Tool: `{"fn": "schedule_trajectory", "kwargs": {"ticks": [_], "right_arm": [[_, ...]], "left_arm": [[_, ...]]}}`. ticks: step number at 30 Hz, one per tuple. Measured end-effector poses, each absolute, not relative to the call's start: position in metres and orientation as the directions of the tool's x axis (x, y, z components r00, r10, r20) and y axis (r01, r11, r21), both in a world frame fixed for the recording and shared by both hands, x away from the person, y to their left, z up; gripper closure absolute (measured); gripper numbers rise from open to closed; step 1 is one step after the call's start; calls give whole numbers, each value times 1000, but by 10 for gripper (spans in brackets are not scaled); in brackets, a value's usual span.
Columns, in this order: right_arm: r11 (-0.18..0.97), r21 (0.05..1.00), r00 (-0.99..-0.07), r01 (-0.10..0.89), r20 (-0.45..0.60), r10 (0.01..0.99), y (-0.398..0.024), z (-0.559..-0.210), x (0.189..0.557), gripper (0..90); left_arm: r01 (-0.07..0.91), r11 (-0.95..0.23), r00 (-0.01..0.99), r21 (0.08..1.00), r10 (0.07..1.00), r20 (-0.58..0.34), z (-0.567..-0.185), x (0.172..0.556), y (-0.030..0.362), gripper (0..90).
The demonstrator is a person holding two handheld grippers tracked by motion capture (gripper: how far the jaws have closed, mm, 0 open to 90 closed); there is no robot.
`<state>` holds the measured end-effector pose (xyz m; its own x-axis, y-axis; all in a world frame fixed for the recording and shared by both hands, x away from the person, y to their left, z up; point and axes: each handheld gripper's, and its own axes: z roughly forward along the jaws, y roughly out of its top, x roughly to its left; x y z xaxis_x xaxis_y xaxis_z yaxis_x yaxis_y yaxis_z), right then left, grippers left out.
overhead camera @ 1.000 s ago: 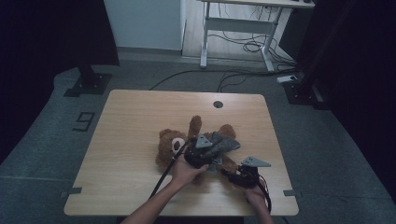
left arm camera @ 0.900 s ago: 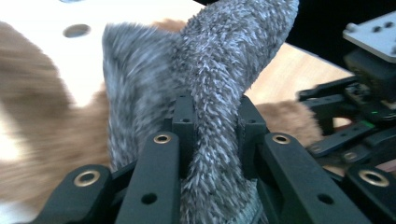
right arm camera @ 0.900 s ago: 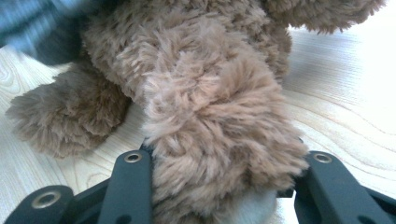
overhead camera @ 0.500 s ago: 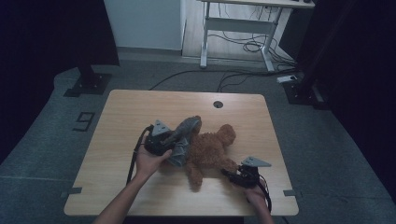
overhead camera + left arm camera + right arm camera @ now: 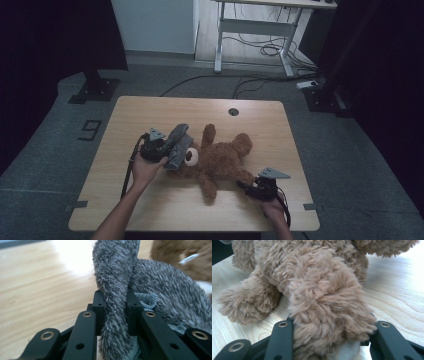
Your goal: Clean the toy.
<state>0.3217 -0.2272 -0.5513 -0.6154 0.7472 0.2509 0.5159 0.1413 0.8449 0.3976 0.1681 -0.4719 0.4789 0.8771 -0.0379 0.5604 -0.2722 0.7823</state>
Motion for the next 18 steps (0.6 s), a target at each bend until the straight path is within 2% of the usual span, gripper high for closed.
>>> {"fn": "schedule_trajectory", "kwargs": {"ticks": [5, 10, 14, 18], "right_arm": [[143, 844, -615, 516, 249, 748, -227, -551, 322, 549], [140, 842, -609, 520, 250, 753, -228, -551, 322, 549], [138, 841, -604, 523, 252, 756, -229, -551, 322, 549], [127, 838, -593, 531, 260, 762, -231, -552, 323, 549]], "left_arm": [[576, -308, 459, 757, 888, 12, -488, 396, 173, 752], [606, -332, 458, 723, 889, 25, -500, 394, 177, 752], [637, -328, 470, 698, 883, -14, -512, 392, 178, 752], [636, -334, 477, 695, 879, -14, -507, 389, 179, 751]]}}
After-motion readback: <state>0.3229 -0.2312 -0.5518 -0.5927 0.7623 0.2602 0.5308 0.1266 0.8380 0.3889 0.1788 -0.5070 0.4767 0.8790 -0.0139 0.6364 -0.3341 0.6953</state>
